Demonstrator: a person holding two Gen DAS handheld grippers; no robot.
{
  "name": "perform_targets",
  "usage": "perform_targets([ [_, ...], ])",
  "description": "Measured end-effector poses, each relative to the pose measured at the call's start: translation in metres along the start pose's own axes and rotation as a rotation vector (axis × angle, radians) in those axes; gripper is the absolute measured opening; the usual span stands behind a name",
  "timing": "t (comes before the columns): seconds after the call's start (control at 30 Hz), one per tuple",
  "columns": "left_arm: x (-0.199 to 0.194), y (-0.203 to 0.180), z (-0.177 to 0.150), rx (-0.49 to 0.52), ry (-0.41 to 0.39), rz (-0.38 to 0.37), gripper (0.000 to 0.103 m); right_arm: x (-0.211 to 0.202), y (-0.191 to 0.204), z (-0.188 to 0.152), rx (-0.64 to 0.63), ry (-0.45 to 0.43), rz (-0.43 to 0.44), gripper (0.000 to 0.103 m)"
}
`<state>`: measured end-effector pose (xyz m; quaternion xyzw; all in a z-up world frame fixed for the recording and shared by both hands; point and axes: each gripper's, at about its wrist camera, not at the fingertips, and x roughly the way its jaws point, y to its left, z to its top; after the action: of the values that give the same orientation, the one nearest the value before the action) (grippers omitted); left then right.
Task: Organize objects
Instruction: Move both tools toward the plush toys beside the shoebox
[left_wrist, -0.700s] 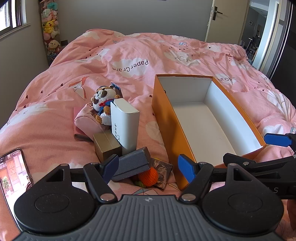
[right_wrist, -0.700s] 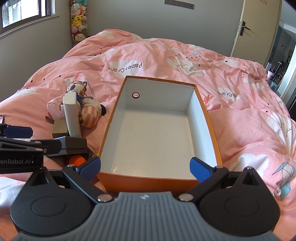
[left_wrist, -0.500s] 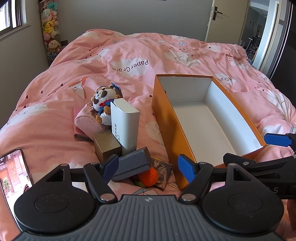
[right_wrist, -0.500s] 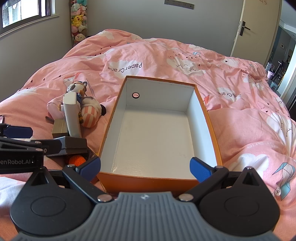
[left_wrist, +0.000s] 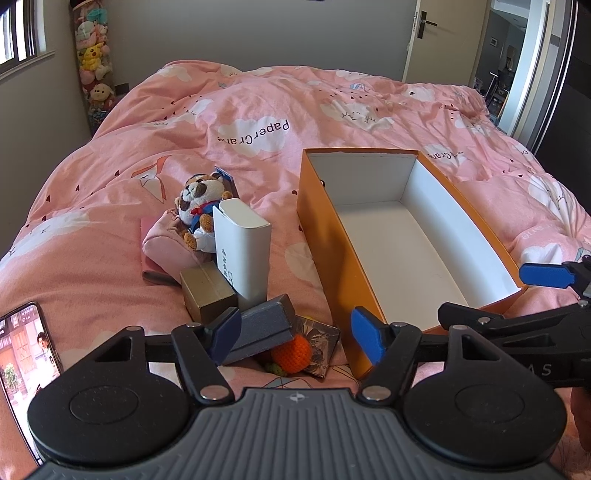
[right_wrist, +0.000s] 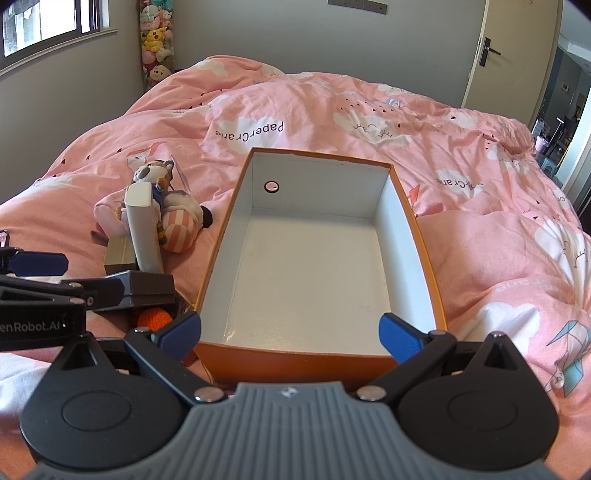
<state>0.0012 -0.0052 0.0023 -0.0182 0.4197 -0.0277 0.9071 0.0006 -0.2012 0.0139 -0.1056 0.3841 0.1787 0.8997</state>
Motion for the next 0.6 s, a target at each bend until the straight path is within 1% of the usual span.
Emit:
perform_targets([
  [0.07,0.0,-0.001,0.001,0.011,-0.002,-0.005,0.073,0.003,-0.005,0.002,0.002,0.004,0.001,0.102],
  [0.13,0.003,-0.001,0.002,0.021,-0.005,-0.013,0.066,0.006,-0.005,0.007,-0.007,0.002,0.003,0.102],
  [0.2,0.005,0.001,0.005,0.021,-0.009,-0.013,0.065,0.01,-0.002,0.012,-0.031,0.0,0.009,0.1],
  [0.33,0.011,0.01,0.008,0.001,-0.007,-0.05,0.065,0.016,0.007,0.023,-0.085,0.002,0.043,0.086],
  [0.37,0.012,0.012,0.009,-0.003,-0.009,-0.057,0.064,0.018,0.01,0.026,-0.097,0.002,0.051,0.084],
  [0.47,0.016,0.02,0.013,-0.008,-0.011,-0.082,0.056,0.025,0.018,0.035,-0.131,0.003,0.085,0.074],
  [0.53,0.018,0.024,0.015,-0.017,-0.01,-0.099,0.048,0.031,0.023,0.043,-0.147,0.007,0.122,0.065],
  [0.57,0.02,0.029,0.017,-0.021,-0.009,-0.109,0.044,0.034,0.025,0.047,-0.154,0.012,0.14,0.064],
  [0.6,0.021,0.033,0.02,-0.026,-0.009,-0.115,0.042,0.038,0.028,0.053,-0.161,0.016,0.159,0.06],
])
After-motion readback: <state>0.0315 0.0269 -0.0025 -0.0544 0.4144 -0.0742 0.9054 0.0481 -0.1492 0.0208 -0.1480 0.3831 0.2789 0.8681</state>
